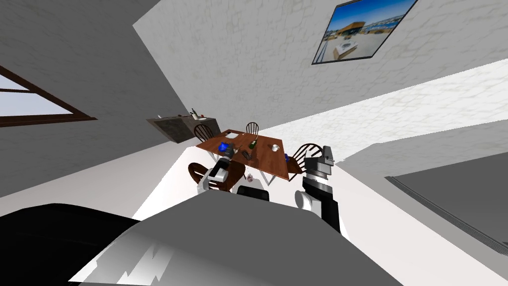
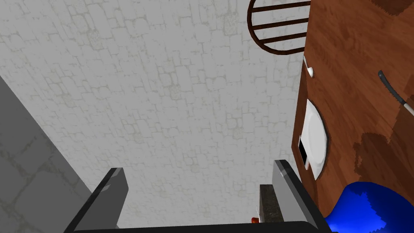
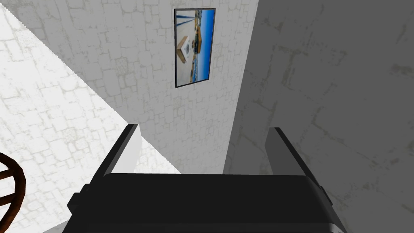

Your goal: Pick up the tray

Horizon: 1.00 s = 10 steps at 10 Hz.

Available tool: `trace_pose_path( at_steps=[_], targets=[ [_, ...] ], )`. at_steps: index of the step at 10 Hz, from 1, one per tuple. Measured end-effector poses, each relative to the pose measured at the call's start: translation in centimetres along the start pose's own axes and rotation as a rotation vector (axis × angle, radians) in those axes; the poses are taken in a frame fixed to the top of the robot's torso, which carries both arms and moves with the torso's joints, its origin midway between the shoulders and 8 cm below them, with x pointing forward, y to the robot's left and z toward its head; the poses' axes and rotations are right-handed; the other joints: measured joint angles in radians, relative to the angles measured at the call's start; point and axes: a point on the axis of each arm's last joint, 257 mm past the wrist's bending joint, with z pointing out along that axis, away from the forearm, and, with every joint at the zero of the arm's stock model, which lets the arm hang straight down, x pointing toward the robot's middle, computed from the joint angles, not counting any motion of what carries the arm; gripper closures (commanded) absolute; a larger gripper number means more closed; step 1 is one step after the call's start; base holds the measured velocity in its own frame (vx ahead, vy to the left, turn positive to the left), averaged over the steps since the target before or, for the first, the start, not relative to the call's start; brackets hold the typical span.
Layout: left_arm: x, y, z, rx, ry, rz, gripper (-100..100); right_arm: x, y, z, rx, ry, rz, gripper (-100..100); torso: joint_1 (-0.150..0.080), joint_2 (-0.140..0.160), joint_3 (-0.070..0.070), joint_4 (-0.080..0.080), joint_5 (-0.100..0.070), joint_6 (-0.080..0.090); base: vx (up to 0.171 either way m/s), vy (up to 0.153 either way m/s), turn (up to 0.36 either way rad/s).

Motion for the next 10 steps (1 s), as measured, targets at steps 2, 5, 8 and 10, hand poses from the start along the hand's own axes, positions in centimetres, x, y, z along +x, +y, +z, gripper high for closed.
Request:
trace_pose_path(
  at_steps=[2,5,8,10],
  targets=[
    [0.6,2.5,0.2,-0.056,0.011,0.010,-100,0.0,0.0,0.0,0.000,0.000,0.000,0,0.000,0.001,0.000,0.000,0.000,0.000,0.015,0.004,-0.080],
    [1.7,5.9,1.0,-0.145,0.031,0.029,-100,0.0,0.0,0.0,0.000,0.000,0.000,0,0.000,0.001,0.000,0.000,0.000,0.000,0.013,0.003,-0.079],
    [2.7,9.1,1.4,-0.238,0.053,0.055,-100,0.0,0.0,0.0,0.000,0.000,0.000,0,0.000,0.001,0.000,0.000,0.000,0.000,0.012,0.005,-0.075],
    [3.0,11.9,1.3,-0.319,0.073,0.083,-100,0.0,0.0,0.0,0.000,0.000,0.000,0,0.000,0.000,0.000,0.000,0.000,0.000,0.019,0.006,-0.097]
  ],
)
